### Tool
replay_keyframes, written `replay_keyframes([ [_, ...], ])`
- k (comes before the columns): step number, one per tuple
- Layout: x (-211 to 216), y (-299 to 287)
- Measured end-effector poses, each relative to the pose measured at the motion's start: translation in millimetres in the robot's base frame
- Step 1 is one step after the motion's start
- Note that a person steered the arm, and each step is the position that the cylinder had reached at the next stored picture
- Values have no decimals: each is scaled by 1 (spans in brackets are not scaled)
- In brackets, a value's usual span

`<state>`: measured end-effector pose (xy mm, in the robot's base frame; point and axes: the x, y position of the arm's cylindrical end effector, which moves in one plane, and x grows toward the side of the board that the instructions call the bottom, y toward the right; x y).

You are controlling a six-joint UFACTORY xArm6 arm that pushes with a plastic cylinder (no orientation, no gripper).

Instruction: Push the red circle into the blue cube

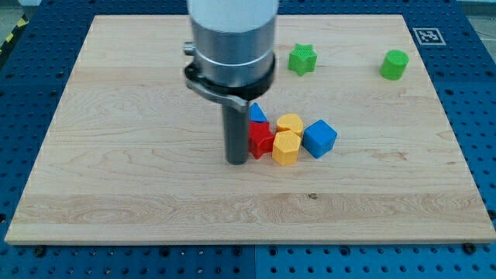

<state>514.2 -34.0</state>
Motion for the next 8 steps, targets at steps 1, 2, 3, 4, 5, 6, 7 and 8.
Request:
replay_keyframes([
  [1, -15, -63],
  [2, -80, -94],
  [3, -149, -87],
  [4, -155, -55],
  [5, -156, -19],
  [6, -180, -17],
  [7, -189, 3],
  [8, -172, 53],
])
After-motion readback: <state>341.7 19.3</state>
